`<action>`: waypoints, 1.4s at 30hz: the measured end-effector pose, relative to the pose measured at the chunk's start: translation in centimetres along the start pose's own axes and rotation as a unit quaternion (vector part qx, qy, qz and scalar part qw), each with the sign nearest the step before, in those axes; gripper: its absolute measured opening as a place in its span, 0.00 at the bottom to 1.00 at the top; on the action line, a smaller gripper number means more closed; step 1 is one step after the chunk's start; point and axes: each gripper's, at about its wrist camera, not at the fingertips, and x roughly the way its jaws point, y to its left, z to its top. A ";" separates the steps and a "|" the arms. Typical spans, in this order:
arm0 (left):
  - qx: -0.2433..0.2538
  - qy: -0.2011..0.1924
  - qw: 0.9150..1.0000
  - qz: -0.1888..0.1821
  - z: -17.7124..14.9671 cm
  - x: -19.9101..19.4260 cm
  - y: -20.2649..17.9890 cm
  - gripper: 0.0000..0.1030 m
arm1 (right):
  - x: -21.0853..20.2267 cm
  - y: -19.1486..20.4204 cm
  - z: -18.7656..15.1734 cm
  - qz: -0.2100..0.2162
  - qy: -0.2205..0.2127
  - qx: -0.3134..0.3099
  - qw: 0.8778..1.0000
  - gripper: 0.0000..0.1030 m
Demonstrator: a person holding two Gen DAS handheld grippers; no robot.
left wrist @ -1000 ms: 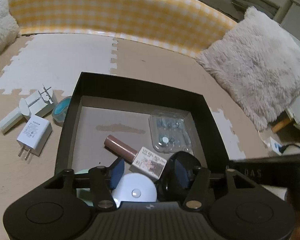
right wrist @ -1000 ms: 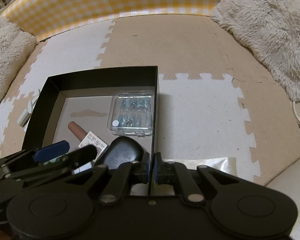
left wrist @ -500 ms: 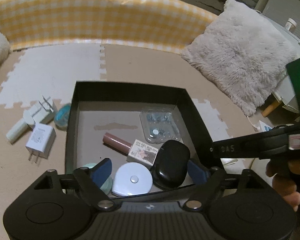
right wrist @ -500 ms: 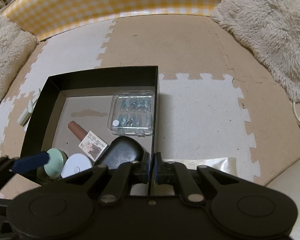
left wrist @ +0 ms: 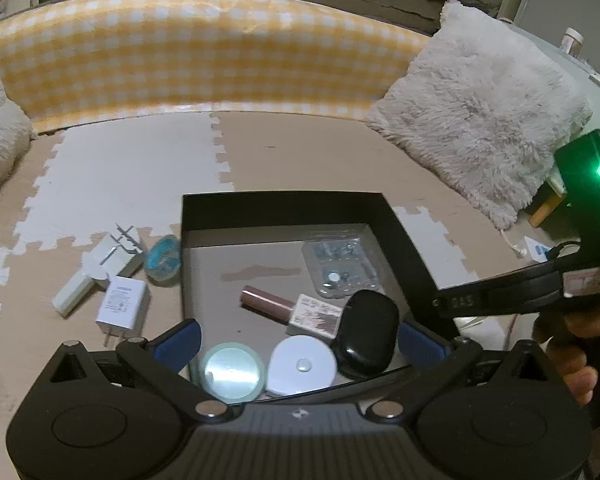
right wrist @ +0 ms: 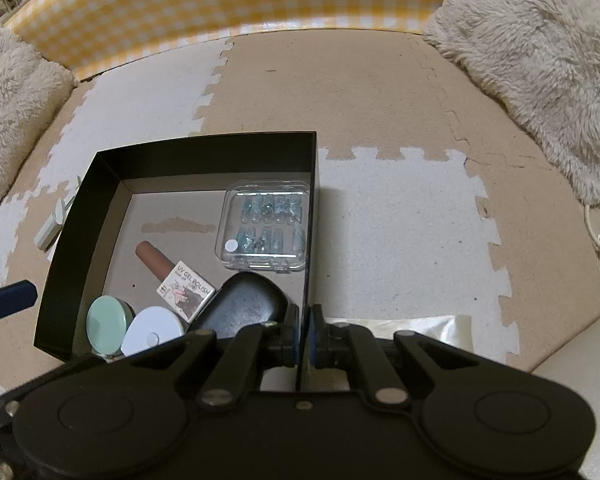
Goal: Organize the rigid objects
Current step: 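Move the left gripper out of the box to the white watch-strap tool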
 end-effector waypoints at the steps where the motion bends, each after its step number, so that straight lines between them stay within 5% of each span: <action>1: 0.001 0.000 1.000 0.004 0.0 0.0 0.3 1.00 | 0.0 0.0 0.0 0.000 0.000 0.000 1.000 0.05; 13: -0.049 -0.015 0.997 0.059 0.6 -0.4 5.8 1.00 | 0.0 0.1 -0.1 -0.003 0.000 -0.002 1.000 0.05; 23: -0.100 -0.051 0.986 0.125 0.8 0.2 12.4 1.00 | 0.1 0.3 0.0 -0.009 0.001 -0.006 1.000 0.05; 30: -0.097 -0.061 0.985 0.130 -0.6 1.9 16.7 0.99 | 0.1 0.3 0.0 -0.006 0.002 -0.004 1.000 0.05; 35: -0.058 -0.059 0.988 0.133 -1.2 3.4 17.3 0.68 | 0.1 0.3 0.0 -0.005 0.001 -0.002 1.000 0.05; 42: 0.002 -0.057 0.994 0.097 -1.6 5.1 17.2 0.43 | 0.0 0.2 0.0 -0.003 0.001 -0.002 1.000 0.05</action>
